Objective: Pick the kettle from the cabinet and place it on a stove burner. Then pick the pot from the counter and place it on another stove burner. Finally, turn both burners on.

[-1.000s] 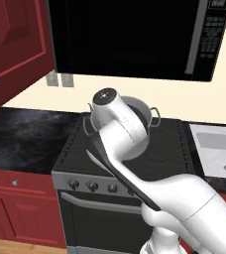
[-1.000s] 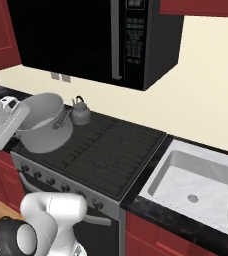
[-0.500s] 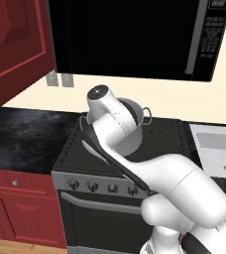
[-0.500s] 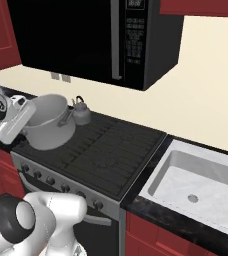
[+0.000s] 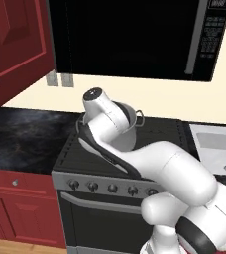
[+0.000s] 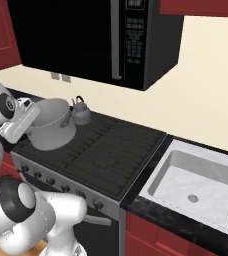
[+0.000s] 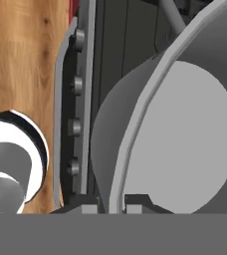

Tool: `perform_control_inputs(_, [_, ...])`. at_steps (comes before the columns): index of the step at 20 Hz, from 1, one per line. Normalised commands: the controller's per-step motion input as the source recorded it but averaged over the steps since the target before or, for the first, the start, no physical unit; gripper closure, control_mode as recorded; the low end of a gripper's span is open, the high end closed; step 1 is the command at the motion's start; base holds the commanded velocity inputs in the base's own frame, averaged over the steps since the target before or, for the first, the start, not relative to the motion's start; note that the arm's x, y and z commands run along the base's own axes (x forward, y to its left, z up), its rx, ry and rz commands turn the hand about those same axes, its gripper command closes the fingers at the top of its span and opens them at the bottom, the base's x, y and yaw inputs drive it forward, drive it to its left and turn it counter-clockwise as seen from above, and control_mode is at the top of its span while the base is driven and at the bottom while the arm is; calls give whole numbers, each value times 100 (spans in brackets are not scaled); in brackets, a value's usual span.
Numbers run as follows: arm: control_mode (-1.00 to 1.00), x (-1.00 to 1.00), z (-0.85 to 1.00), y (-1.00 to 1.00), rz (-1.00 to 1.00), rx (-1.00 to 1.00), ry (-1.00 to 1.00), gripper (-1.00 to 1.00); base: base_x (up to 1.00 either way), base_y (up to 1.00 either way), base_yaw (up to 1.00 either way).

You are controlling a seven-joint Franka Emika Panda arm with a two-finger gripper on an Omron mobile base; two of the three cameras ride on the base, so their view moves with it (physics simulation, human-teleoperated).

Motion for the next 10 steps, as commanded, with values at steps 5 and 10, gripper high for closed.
perform_control_inputs(5, [-100,21,-31,6,2,0,2,100,0,0,0])
perform_control_inputs(10, [-100,16,-27,7,3,0,3,100,0,0,0])
